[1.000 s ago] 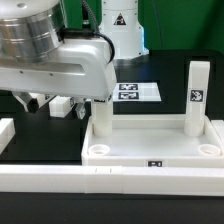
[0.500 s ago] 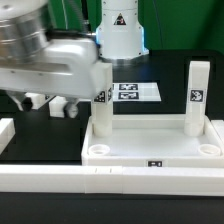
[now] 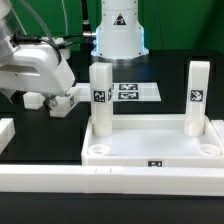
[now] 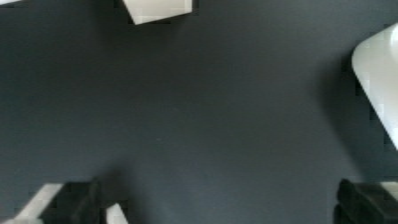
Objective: Assemble desk
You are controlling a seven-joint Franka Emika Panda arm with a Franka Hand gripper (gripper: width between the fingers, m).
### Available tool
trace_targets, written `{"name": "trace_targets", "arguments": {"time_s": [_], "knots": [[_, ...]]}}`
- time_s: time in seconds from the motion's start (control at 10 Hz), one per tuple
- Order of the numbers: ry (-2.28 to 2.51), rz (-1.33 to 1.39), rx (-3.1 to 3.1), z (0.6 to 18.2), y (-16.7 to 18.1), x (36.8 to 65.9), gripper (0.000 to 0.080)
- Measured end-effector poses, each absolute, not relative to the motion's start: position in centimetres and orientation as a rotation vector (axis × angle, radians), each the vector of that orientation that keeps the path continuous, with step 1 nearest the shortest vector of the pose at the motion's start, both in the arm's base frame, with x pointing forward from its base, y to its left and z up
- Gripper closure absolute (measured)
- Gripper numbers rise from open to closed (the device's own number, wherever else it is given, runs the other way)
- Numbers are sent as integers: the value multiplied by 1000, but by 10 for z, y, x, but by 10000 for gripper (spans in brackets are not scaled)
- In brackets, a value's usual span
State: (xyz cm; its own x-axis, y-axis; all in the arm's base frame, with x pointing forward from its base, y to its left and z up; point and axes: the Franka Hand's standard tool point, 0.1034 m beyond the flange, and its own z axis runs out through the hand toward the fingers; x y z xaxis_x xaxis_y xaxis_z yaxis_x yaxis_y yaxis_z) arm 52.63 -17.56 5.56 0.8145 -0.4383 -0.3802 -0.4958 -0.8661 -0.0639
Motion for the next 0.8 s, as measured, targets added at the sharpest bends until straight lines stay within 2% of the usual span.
{"name": "trace_targets", "arguments": {"time_s": [0.2, 0.5, 0.8], "knots": [[752, 539, -2827, 54, -177, 524, 150], [894, 608, -2701, 37, -179, 481, 150], [902, 651, -2667, 34, -175, 474, 150]]}}
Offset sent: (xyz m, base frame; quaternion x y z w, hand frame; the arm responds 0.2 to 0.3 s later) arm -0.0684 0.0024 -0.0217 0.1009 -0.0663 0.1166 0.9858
